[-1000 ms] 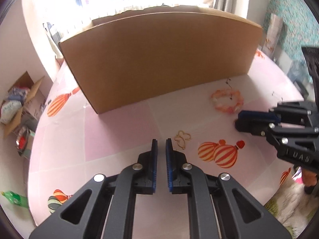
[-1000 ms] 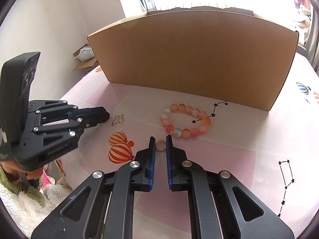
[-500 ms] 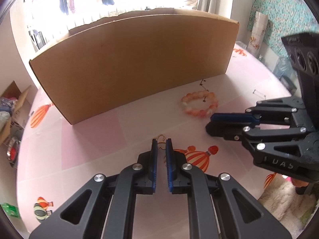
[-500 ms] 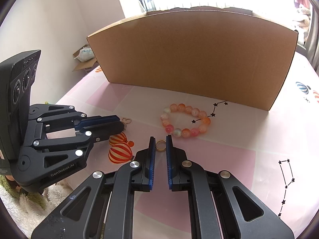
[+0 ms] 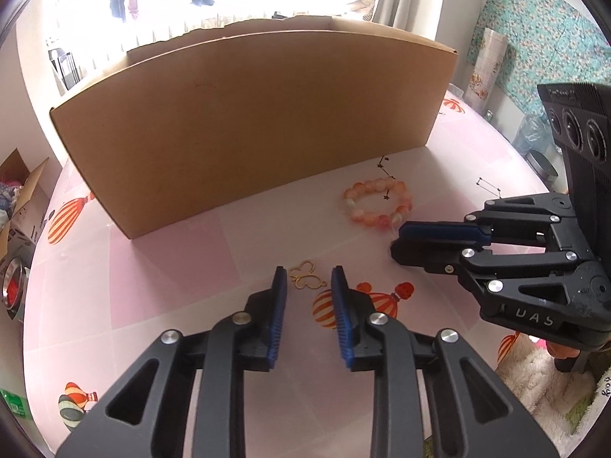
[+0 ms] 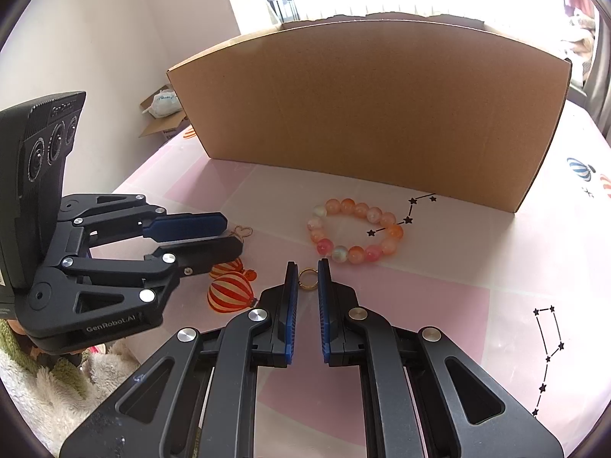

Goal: Organize jewelry

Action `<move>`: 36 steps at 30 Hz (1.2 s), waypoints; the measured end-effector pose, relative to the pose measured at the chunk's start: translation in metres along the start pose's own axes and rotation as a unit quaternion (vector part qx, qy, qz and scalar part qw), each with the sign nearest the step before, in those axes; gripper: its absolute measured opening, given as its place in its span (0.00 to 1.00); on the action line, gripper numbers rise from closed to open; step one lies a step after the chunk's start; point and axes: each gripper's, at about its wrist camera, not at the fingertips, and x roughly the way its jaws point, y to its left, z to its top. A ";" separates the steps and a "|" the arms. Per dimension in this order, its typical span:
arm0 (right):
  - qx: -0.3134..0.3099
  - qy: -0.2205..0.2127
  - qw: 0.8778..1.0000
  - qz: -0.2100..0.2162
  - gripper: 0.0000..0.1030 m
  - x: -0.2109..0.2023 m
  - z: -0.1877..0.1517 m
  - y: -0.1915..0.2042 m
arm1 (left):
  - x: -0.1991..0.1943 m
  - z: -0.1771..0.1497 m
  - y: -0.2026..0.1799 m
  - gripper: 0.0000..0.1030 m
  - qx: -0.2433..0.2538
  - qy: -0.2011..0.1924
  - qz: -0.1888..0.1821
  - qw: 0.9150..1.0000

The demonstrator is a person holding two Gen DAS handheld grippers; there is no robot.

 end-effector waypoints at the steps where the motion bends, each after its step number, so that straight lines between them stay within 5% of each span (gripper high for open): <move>1: 0.000 0.000 1.000 0.000 0.08 0.000 0.000 0.000 | 0.000 0.000 0.000 0.23 0.001 0.000 0.001 1.000; 36: 0.001 -0.001 1.000 0.000 0.08 0.000 0.000 0.000 | 0.012 0.004 -0.003 0.15 0.014 -0.002 0.004 1.000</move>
